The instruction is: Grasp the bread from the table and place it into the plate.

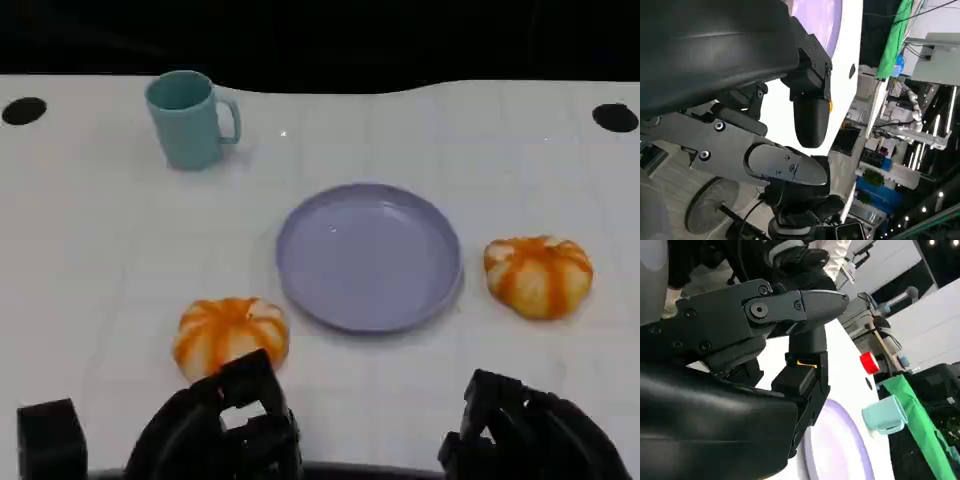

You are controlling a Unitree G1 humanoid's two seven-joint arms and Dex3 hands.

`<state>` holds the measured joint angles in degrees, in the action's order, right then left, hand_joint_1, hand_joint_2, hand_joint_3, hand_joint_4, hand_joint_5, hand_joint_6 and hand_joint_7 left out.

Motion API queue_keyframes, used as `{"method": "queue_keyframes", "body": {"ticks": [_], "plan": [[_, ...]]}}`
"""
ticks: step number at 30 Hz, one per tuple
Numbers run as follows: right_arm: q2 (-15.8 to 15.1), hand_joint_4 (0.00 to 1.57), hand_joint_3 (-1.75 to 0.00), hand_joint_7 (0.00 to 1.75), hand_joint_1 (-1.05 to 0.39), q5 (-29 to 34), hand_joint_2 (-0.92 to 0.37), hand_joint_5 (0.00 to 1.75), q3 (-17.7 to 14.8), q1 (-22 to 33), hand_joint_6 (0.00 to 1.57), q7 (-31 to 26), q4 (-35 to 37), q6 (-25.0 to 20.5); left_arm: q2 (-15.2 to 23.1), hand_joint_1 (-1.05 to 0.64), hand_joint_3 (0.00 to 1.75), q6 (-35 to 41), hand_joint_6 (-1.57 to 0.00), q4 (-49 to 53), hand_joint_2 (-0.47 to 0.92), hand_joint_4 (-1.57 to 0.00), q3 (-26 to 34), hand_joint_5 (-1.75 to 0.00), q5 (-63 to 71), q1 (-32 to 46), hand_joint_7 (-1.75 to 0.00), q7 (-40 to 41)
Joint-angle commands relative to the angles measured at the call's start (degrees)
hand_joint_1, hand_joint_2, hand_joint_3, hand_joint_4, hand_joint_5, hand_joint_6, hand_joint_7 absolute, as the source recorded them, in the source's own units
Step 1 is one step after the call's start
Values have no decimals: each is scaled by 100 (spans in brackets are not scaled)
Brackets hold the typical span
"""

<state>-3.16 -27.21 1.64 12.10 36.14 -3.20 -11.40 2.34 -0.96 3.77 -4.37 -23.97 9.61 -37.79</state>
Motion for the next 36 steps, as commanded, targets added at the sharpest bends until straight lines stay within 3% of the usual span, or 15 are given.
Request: {"method": "queue_keyframes", "body": {"ticks": [1,23,31,36], "plan": [[-90,87,-26,140,-71,-5,-92,160,-21,55,77,-59,-103,-49,98,-60,10,-12,-51,-27,92,-71,39,-175,5,5,-174,-62],[-53,86,-25,140,-71,-28,-92,160,8,32,75,-19,-76,-42,85,-58,9,-93,-50,-107,92,-70,86,-175,74,28,-172,68],[-40,87,-24,138,-72,16,-92,160,33,45,77,-91,-119,-42,81,-65,13,-662,-38,-421,92,-38,17,-171,616,135,-138,444],[-39,86,-23,137,-72,-6,-92,161,33,22,77,-65,-99,-48,110,-58,11,-780,-42,-533,92,-38,10,-154,827,96,-115,620]]}}
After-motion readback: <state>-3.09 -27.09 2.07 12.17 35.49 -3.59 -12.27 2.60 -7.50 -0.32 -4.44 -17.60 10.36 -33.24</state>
